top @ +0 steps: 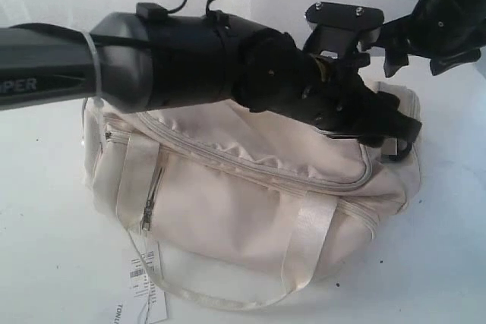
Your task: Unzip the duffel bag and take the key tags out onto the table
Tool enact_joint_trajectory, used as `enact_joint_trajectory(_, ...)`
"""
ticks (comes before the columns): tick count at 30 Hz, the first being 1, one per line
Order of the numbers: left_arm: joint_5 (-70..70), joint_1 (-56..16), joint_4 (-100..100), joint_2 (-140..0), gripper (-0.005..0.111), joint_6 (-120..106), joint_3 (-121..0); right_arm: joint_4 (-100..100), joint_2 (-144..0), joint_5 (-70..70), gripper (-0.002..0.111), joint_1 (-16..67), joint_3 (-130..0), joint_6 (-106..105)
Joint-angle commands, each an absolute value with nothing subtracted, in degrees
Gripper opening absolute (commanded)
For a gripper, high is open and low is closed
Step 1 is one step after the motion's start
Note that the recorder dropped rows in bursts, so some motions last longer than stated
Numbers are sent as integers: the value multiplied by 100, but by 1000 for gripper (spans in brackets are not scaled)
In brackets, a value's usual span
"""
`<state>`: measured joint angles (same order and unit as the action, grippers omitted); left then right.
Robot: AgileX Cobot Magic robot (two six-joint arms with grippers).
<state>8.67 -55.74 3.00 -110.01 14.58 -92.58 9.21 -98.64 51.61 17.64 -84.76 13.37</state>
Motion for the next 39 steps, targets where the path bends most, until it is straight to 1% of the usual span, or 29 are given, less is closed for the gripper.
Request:
enact_joint_trajectory(1,411,-5613,290,-11181,68,1524,-9281,999,-9748,5318,58,1503,-8462,1503)
enact_joint_trajectory(5,296,-5613,248,-11348,68,1500,-9281,874,-9671,5270,58,1360,-8462,1569)
enact_joint_trajectory(16,57,-5613,248,-11503,68,1312,-9281,524,-9647,5261,58,1357,-8462,1520)
enact_joint_trajectory(18,-32,-5613,248,-11544,66,1312,-9281,498,-9647,5261,58,1357,-8462,1520)
enact_joint_trajectory(20,-93,-5613,248,-11611,63,1312,-9281,498,-9647,5261,58,1357,-8462,1520)
enact_joint_trajectory(22,-121,-5613,248,-11654,56,1312,-9281,486,-9647,5248,58,1357,-8462,1520)
enact_joint_trajectory(24,-121,-5613,248,-11677,49,1203,-9281,486,-9647,5248,58,1357,-8462,1520)
enact_joint_trajectory(28,-121,-5613,248,-11666,29,1002,-9281,457,-9647,5223,58,1357,-8462,1520)
enact_joint_trajectory(30,-95,-5613,248,-11641,23,1002,-9281,438,-9647,5223,58,1357,-8462,1520)
enact_joint_trajectory(32,0,-5613,248,-11605,19,964,-9281,435,-9647,5223,58,1357,-8462,1520)
enact_joint_trajectory(39,320,-5613,248,-11434,18,893,-9281,87,-9647,5100,58,1357,-8462,1489)
